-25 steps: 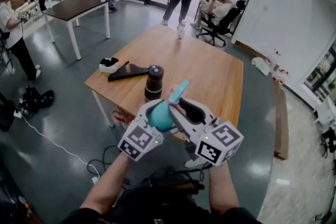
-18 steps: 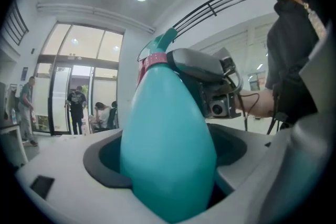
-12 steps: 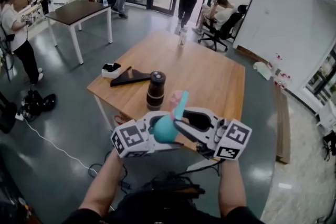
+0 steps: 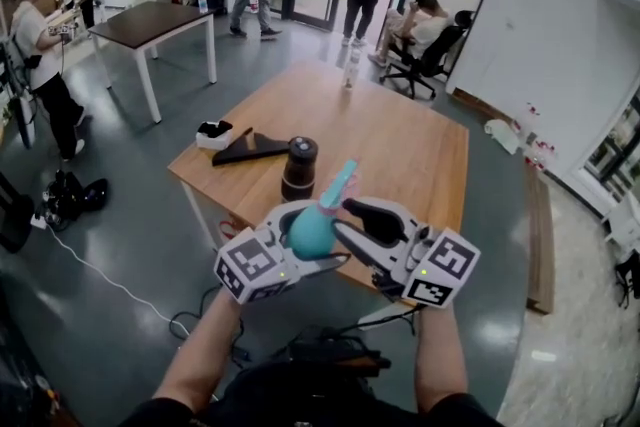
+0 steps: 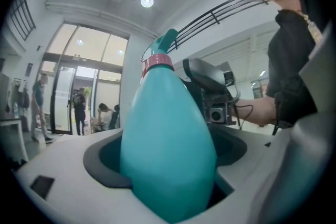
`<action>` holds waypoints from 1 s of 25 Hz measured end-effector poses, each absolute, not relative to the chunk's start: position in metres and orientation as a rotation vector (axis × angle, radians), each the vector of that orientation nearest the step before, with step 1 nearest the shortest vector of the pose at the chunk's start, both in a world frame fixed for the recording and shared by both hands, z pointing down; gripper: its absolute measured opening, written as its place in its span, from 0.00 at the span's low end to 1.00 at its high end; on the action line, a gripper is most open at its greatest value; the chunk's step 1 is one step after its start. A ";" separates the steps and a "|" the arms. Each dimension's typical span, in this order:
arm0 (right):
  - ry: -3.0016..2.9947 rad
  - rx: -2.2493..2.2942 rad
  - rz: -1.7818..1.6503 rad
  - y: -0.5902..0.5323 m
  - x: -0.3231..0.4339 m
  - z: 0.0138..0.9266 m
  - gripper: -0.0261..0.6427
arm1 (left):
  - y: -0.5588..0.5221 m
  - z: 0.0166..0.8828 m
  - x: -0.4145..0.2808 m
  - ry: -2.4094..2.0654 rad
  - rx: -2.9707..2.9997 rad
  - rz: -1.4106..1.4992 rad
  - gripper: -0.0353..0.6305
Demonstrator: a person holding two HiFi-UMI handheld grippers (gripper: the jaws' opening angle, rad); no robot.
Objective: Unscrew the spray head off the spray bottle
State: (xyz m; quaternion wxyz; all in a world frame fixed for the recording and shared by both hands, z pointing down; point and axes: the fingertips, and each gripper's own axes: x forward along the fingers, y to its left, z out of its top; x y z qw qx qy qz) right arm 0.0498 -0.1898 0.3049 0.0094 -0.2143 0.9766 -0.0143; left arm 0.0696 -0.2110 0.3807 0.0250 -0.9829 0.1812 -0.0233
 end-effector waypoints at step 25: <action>2.955 -0.937 -0.168 -0.196 0.050 0.310 0.25 | -0.210 0.394 0.077 0.635 -2.994 -0.198 0.71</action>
